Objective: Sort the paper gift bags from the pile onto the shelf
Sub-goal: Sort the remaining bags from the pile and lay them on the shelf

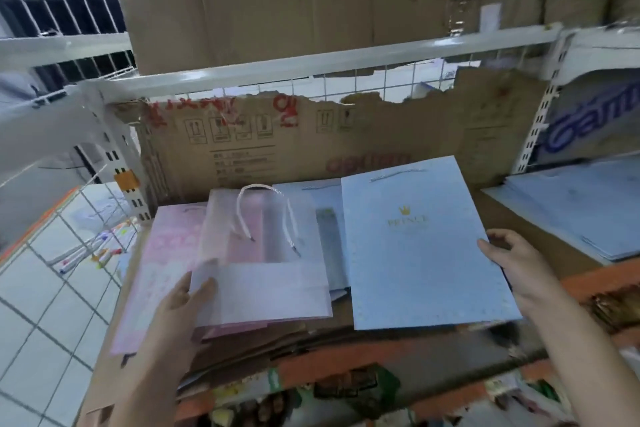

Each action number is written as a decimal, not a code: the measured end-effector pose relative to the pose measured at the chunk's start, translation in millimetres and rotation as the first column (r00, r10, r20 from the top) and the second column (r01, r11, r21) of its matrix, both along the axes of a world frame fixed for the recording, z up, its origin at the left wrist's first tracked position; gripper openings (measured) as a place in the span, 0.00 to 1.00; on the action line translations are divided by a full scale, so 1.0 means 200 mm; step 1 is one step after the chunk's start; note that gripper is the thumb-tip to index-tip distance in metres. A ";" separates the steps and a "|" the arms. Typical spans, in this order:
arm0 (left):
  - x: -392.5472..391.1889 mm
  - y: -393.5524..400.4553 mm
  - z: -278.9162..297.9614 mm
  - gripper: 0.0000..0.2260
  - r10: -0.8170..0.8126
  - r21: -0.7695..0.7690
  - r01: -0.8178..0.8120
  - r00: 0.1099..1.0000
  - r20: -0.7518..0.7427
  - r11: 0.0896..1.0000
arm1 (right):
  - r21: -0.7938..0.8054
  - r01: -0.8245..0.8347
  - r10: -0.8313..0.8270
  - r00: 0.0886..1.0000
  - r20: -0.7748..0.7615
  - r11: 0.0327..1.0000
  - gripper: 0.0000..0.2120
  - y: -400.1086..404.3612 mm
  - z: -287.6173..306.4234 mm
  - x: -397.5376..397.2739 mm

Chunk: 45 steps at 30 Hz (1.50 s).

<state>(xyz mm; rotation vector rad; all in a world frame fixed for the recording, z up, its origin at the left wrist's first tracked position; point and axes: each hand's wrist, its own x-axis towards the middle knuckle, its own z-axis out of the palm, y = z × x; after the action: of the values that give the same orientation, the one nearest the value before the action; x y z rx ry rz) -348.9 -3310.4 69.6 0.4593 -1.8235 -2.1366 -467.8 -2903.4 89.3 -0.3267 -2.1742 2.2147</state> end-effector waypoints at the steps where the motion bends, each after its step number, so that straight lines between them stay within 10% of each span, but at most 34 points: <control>1: -0.02 0.05 0.00 0.10 -0.024 -0.009 0.024 1.000 -0.003 1.000 | -0.008 0.021 -0.021 1.000 -0.011 1.000 0.07 0.06 0.00 0.03; 8: -0.13 0.55 0.02 0.08 -0.148 0.039 0.149 0.989 -0.013 0.988 | -0.074 0.095 -0.099 0.993 -0.064 0.993 0.32 0.50 0.01 0.21; 12: -0.19 0.93 0.03 0.12 -0.288 0.077 0.287 0.958 0.002 0.955 | -0.089 0.192 -0.198 0.978 -0.063 0.977 0.03 0.88 -0.08 0.27; 29: -0.62 2.35 -0.06 0.10 -0.612 0.149 0.598 0.788 0.069 0.787 | -0.110 0.513 -0.514 0.858 0.023 0.851 0.07 2.21 -0.18 0.46; 45: -1.50 3.19 0.00 0.12 -0.585 0.120 0.579 0.811 0.015 0.807 | -0.119 0.520 -0.522 0.853 0.018 0.846 0.15 3.06 -0.13 -0.51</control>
<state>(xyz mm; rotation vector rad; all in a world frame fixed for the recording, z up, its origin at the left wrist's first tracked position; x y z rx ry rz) -649.2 -2672.6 69.8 -0.0515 -2.0811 -2.6465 -570.0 -2292.1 62.4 -0.7955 -1.6709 2.0154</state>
